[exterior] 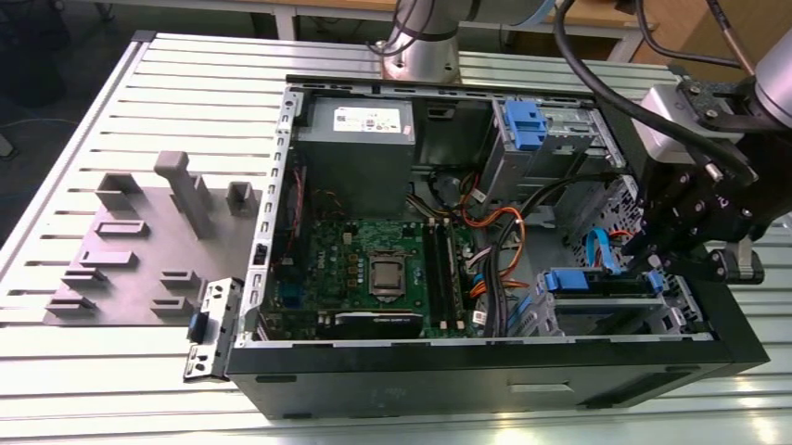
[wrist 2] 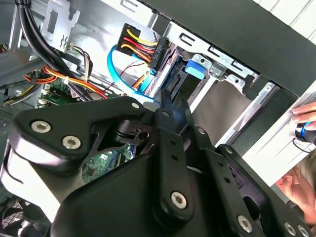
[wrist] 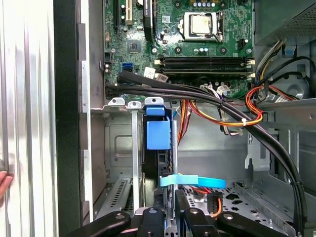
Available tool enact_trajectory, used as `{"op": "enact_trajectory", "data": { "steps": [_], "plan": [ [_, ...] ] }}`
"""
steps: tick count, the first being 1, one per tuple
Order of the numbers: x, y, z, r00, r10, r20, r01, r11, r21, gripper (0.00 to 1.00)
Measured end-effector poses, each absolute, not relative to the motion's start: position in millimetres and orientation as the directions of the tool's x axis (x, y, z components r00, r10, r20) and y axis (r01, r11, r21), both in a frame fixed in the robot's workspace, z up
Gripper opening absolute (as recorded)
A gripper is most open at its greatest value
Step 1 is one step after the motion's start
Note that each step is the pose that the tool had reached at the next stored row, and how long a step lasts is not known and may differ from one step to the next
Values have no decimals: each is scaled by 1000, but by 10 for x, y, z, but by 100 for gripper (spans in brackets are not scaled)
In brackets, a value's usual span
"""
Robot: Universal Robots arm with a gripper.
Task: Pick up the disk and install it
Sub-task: 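Insert the second disk wire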
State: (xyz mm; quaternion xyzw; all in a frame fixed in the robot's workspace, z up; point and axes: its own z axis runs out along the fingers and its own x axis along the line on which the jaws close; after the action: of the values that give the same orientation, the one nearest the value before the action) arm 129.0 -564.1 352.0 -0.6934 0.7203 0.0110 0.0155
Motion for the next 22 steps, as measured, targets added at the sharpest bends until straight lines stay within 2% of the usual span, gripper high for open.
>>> {"op": "enact_trajectory", "data": {
  "steps": [11,22],
  "plan": [
    [1290,-5483,3499,-38,-999,-39,-999,38,-6,24],
    [1293,-5453,3481,-38,-999,-39,-999,38,-6,24]
  ]
}}
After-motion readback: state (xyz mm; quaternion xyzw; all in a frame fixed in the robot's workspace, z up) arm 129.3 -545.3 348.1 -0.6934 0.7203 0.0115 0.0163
